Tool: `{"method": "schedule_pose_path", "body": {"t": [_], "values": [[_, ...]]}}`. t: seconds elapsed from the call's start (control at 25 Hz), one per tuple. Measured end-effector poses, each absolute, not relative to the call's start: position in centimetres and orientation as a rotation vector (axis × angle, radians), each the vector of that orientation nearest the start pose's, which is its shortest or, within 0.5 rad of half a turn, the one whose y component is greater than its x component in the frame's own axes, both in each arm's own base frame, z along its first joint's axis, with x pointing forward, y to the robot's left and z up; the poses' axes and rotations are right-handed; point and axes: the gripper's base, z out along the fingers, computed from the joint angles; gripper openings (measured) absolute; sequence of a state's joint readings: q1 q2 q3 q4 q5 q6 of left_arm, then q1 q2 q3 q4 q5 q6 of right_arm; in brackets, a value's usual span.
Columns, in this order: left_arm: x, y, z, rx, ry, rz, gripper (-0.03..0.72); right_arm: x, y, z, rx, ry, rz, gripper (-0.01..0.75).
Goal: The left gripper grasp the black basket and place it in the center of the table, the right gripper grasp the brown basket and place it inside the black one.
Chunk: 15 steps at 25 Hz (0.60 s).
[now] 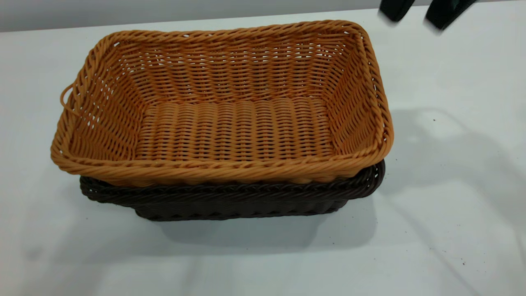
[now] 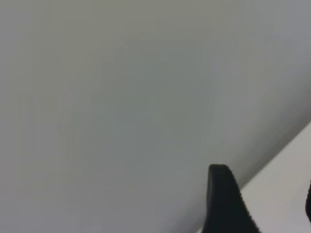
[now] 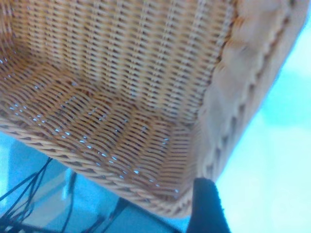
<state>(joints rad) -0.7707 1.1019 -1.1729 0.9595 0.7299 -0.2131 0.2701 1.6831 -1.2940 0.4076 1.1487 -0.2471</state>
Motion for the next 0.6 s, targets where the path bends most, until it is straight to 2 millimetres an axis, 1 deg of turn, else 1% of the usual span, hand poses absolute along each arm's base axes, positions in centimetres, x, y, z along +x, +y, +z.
{"method": "schedule_pose_path", "body": {"t": [0.08, 0.16, 0.28, 0.44, 0.6], "values": [[19.4, -11.8, 42.7, 0.836, 1.695, 0.429, 0.330, 30.0, 11.4, 28.3, -0.538, 2.857, 0.530, 0.447], [19.3, -11.8, 42.4, 0.827, 1.736, 0.403, 0.309, 28.7, 10.8, 30.6, -0.531, 2.789, 0.482, 0.422], [19.2, -11.9, 42.0, 0.830, 1.787, 0.348, 0.262, 26.6, 9.9, 34.0, -0.507, 2.678, 0.430, 0.350], [18.9, -12.2, 41.5, 0.837, 1.837, 0.290, 0.174, 22.9, 8.4, 38.2, -0.509, 2.519, 0.359, 0.213], [18.8, -12.0, 41.3, 0.830, 1.866, 0.299, 0.069, 19.1, 6.9, 41.4, -0.480, 2.380, 0.295, 0.069]]}}
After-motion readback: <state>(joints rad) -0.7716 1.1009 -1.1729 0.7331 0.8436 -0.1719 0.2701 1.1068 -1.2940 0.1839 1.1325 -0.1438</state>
